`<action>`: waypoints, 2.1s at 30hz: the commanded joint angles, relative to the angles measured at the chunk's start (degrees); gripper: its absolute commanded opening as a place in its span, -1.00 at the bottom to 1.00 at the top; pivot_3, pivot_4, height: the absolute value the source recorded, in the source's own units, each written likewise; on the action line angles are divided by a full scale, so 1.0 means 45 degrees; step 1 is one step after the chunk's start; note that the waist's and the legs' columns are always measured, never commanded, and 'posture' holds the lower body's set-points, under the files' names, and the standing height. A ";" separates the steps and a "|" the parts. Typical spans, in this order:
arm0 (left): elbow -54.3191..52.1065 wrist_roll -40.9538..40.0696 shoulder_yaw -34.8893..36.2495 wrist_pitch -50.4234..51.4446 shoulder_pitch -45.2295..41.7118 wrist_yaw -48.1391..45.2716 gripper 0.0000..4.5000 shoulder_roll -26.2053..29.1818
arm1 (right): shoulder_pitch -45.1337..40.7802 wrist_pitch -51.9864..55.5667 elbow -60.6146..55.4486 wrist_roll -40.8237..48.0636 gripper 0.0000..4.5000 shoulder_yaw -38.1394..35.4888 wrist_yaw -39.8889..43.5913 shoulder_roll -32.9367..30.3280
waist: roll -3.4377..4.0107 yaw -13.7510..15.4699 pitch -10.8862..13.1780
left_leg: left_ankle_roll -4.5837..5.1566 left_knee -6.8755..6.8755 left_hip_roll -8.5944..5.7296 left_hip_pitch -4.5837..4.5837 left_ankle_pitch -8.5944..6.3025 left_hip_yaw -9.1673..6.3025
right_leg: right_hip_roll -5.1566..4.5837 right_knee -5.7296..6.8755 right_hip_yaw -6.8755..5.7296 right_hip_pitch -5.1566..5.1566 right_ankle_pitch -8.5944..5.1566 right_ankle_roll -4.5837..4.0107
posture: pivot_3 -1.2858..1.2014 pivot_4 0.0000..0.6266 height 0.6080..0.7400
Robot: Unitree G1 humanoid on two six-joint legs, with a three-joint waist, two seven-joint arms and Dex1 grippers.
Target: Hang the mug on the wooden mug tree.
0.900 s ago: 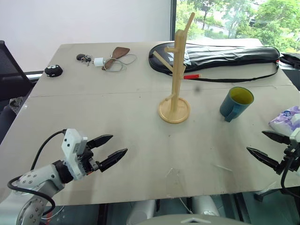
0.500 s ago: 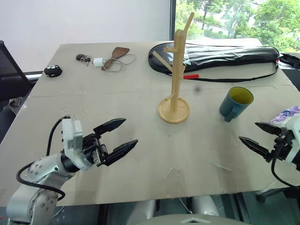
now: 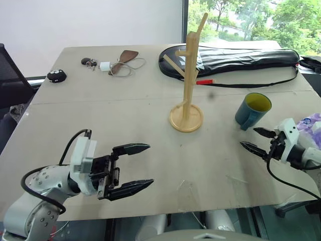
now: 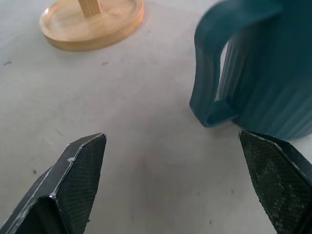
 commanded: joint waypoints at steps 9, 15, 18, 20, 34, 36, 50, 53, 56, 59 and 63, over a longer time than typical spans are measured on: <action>-0.0809 -0.0110 0.0375 -0.0177 0.0294 0.0332 1.00 0.0149 | -0.0895 -0.1370 0.1340 -0.0278 0.39 0.0109 0.0684 0.0642 | 0.0003 -0.0003 0.0001 | -0.0001 0.0000 0.0002 0.0001 0.0000 -0.0002 | 0.0001 0.0003 0.0000 -0.0002 0.0000 0.0000 | 0.03 -0.52 1.00; -0.0904 -0.0068 0.0369 -0.0180 0.0370 0.0488 1.00 0.0149 | -0.1182 -0.1243 0.1290 -0.0286 -0.03 0.0279 0.0598 0.0889 | 0.0004 -0.0002 0.0001 | -0.0001 0.0000 0.0002 0.0001 0.0000 -0.0005 | 0.0002 0.0003 -0.0002 -0.0002 0.0000 0.0000 | 0.03 -0.52 1.00; -0.0923 -0.0030 0.0352 -0.0210 0.0401 0.0531 1.00 0.0134 | -0.1323 -0.1042 0.1107 -0.0232 -0.03 0.0277 0.0463 0.0967 | 0.0005 -0.0002 0.0002 | -0.0001 0.0000 0.0002 0.0001 0.0000 -0.0002 | 0.0001 0.0003 0.0001 -0.0002 0.0000 0.0000 | 0.03 -0.52 1.00; -0.0952 -0.0002 0.0299 -0.0230 0.0411 0.0572 1.00 0.0108 | -0.1382 -0.0969 0.1051 -0.0208 -0.03 0.0268 0.0388 0.1016 | 0.0005 -0.0002 0.0002 | -0.0001 0.0000 0.0001 0.0002 0.0000 -0.0004 | 0.0002 0.0003 -0.0001 -0.0003 0.0000 0.0000 | 0.03 -0.52 1.00; -0.0928 0.0016 0.0388 -0.0445 0.0674 0.0502 1.00 0.0081 | -0.1847 -0.0846 0.1115 -0.0363 -0.03 0.0552 0.0191 0.1364 | 0.0007 -0.0017 0.0003 | -0.0001 -0.0002 0.0002 0.0002 0.0000 -0.0001 | 0.0001 0.0003 0.0002 -0.0003 0.0000 0.0000 | 0.03 -0.52 1.00; -0.0880 0.0010 0.0435 -0.0488 0.0708 0.0517 1.00 0.0073 | -0.1979 -0.0854 0.1210 -0.0395 -0.40 0.0614 0.0176 0.1393 | 0.0008 -0.0013 0.0004 | -0.0001 -0.0002 0.0002 0.0001 0.0000 -0.0003 | 0.0001 0.0003 0.0001 -0.0005 0.0000 -0.0001 | 0.03 -0.52 1.00; -0.0705 0.0204 0.0313 -0.0831 0.0866 0.0692 1.00 -0.0130 | -0.2306 -0.0457 0.0639 -0.0260 -0.97 0.0387 -0.0025 0.1169 | 0.0014 -0.0009 0.0007 | -0.0001 -0.0002 0.0001 -0.0002 0.0000 -0.0002 | 0.0000 0.0002 0.0001 -0.0006 0.0000 -0.0001 | 0.03 -0.52 1.00; -0.0801 0.0178 0.0197 -0.0747 0.0692 0.0959 1.00 -0.0204 | -0.2297 -0.0007 -0.0186 0.0055 -0.97 0.0102 -0.0282 0.1040 | 0.0016 -0.0007 0.0009 | -0.0001 -0.0005 0.0002 -0.0004 0.0000 -0.0003 | 0.0000 0.0002 0.0001 -0.0010 0.0000 -0.0001 | 0.03 -0.52 1.00; -0.0910 0.0090 0.0101 -0.0596 0.0383 0.1353 1.00 -0.0208 | -0.2551 0.0983 -0.1628 0.0687 -0.97 -0.0429 -0.0945 0.0805 | 0.0022 0.0006 0.0012 | -0.0001 -0.0005 0.0001 -0.0008 0.0000 -0.0003 | -0.0002 0.0002 0.0001 -0.0013 0.0000 0.0000 | 0.03 -0.52 1.00; -0.0966 0.0049 0.0013 -0.0541 0.0193 0.1578 1.00 -0.0204 | -0.2861 0.1868 -0.2892 0.1270 -0.97 -0.0801 -0.1513 0.0534 | 0.0023 0.0008 0.0013 | -0.0001 -0.0005 0.0000 -0.0014 0.0000 -0.0006 | -0.0002 0.0002 0.0000 -0.0018 0.0000 0.0000 | 0.03 -0.52 1.00; -0.1296 -0.0081 0.0106 -0.0569 0.0213 0.1840 1.00 -0.0255 | -0.3455 0.3073 -0.4164 0.2091 -0.97 -0.1045 -0.2076 0.0123 | 0.0022 -0.0003 0.0013 | -0.0001 -0.0013 0.0001 -0.0018 0.0000 -0.0003 | -0.0002 0.0001 0.0003 -0.0025 0.0000 0.0000 | 0.03 -0.52 1.00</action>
